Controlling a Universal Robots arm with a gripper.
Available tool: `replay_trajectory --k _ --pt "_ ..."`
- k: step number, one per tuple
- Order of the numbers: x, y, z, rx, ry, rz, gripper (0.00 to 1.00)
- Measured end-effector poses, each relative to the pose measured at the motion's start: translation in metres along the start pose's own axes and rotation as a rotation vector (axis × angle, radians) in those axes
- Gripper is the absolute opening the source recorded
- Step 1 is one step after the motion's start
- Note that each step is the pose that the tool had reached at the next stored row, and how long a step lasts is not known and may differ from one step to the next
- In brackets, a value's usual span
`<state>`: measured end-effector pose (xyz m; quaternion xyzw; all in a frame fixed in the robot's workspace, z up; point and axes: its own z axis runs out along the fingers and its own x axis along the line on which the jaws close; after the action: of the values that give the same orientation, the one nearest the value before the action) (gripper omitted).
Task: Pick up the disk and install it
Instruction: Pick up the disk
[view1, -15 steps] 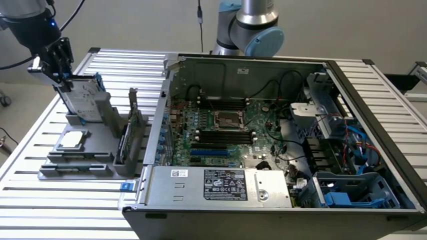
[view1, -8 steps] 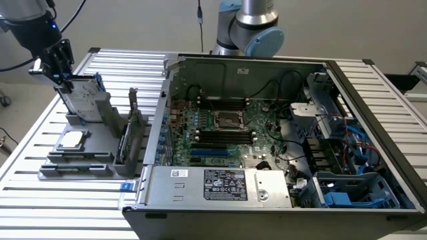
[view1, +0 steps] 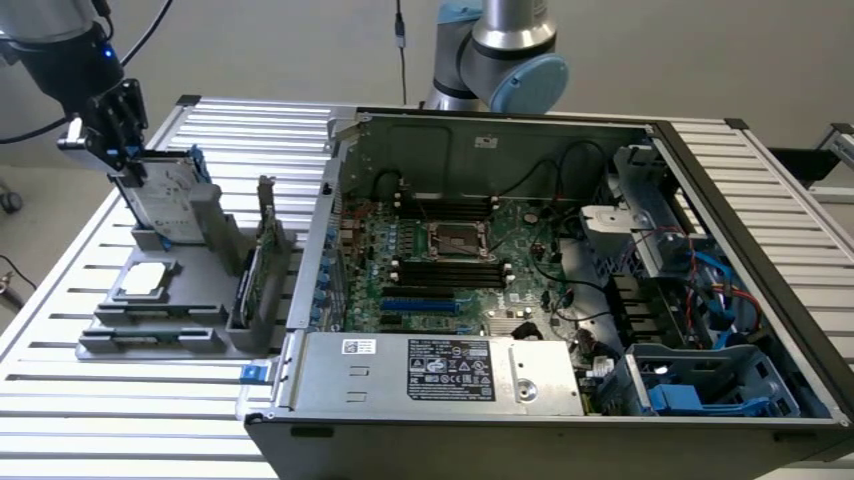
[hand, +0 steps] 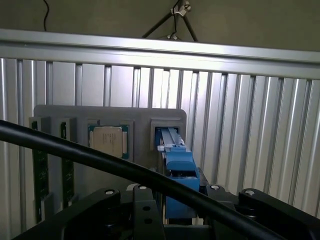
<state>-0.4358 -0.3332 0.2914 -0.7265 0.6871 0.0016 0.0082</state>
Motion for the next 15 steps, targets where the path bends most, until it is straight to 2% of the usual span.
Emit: replay_trajectory --k 5,15 --pt "0.0001 0.0000 0.0005 -0.0036 0.0021 0.000 0.41" --pt "-0.0024 0.0002 0.0013 -0.0052 0.0178 0.000 0.41"
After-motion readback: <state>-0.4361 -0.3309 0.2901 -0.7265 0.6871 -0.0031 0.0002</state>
